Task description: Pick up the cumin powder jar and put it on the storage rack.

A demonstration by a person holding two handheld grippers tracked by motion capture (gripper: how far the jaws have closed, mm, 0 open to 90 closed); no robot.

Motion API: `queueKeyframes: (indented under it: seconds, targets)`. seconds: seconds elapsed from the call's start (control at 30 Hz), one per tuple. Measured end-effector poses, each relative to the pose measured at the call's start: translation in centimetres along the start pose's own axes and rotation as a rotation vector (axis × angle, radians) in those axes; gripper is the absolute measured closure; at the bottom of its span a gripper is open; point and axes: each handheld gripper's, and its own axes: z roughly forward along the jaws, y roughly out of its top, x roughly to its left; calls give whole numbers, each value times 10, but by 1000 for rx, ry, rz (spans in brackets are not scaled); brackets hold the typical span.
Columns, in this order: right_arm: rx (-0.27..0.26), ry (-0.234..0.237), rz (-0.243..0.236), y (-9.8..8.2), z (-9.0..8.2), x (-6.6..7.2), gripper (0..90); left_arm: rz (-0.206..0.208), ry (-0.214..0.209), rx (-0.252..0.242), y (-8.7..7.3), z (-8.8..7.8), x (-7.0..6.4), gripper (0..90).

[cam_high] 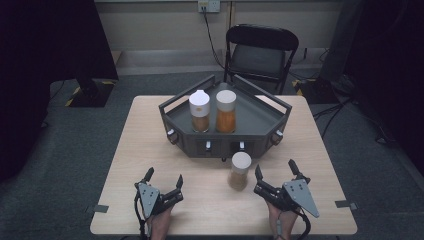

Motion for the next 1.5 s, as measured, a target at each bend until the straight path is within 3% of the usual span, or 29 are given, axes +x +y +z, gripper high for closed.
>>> queueKeyframes:
  seconds: [0.1, 0.43, 0.53, 0.73, 1.0, 1.5]
  targets:
    - [7, 1, 20, -4, 0, -2, 0, 0, 0, 0, 0, 0, 0, 12]
    - [20, -16, 3, -25, -1, -1, 0, 0, 0, 0, 0, 0, 0, 12]
    - [29, -24, -21, -31, -1, 1, 0, 0, 0, 0, 0, 0, 0, 11]
    - [46, -31, -15, -41, 0, 2, 0, 0, 0, 0, 0, 0, 0, 12]
    - [51, -34, -34, -49, -2, 2, 0, 0, 0, 0, 0, 0, 0, 12]
    - [55, -28, -27, -56, -2, 0, 0, -1, 0, -1, 0, 0, 0, 11]
